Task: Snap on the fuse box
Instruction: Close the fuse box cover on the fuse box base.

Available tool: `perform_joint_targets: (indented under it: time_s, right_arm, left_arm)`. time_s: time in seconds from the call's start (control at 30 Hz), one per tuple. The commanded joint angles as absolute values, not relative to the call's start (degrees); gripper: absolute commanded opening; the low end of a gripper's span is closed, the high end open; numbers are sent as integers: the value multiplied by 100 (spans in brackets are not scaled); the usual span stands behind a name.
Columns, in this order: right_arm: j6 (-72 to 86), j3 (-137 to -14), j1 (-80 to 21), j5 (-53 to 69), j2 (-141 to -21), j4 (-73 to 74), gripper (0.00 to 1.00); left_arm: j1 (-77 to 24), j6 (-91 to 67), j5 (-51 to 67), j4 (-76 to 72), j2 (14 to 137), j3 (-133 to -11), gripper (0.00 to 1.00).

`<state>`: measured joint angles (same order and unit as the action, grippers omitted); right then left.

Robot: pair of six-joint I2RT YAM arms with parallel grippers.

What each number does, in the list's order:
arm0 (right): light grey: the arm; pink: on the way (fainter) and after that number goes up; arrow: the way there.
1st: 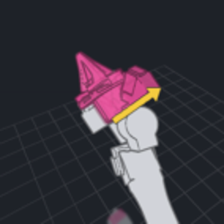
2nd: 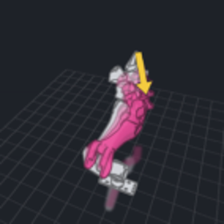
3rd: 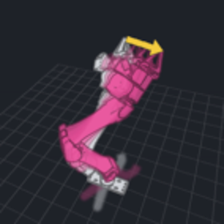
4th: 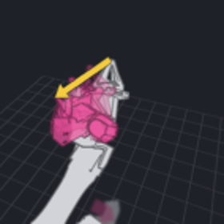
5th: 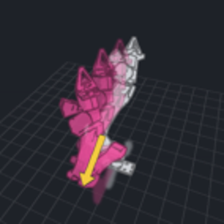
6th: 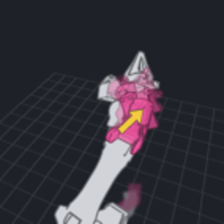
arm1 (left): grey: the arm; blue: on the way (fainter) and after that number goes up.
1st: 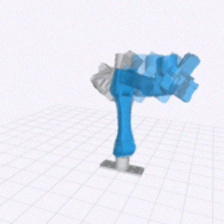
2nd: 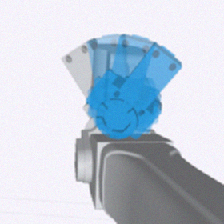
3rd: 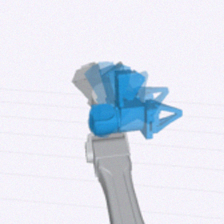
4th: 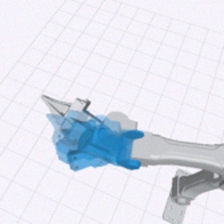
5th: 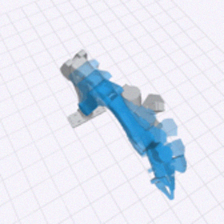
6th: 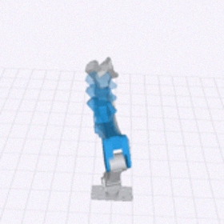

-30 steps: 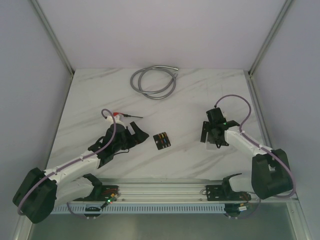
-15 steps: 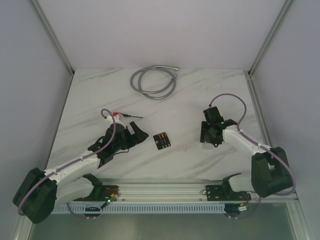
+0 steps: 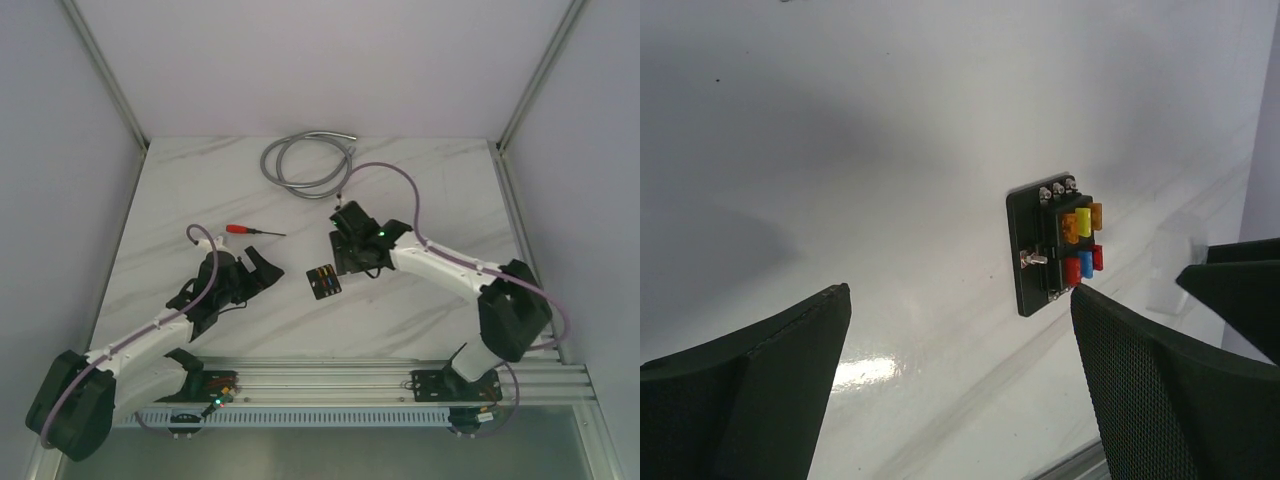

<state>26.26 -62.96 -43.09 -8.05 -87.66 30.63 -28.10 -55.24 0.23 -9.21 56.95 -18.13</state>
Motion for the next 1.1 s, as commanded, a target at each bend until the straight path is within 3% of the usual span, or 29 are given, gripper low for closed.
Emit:
perform_joint_targets:
  time_s: [0.0, 0.3, 1.07]
  right_arm:
    - [2702, -6971, -4756, -1049, -9339, 3306, 43]
    - [2575, -7691, -5161, -1310, -10170, 3599, 46]
    - [2689, -7784, -5207, -1234, -10644, 3346, 57]
  left_arm:
    - [-2725, -5507, 189, -921, 5556, -1718, 100]
    - [-2716, -5511, 194, -890, 5470, -1704, 100]
    - [-2716, -5546, 220, -894, 5493, -1727, 100]
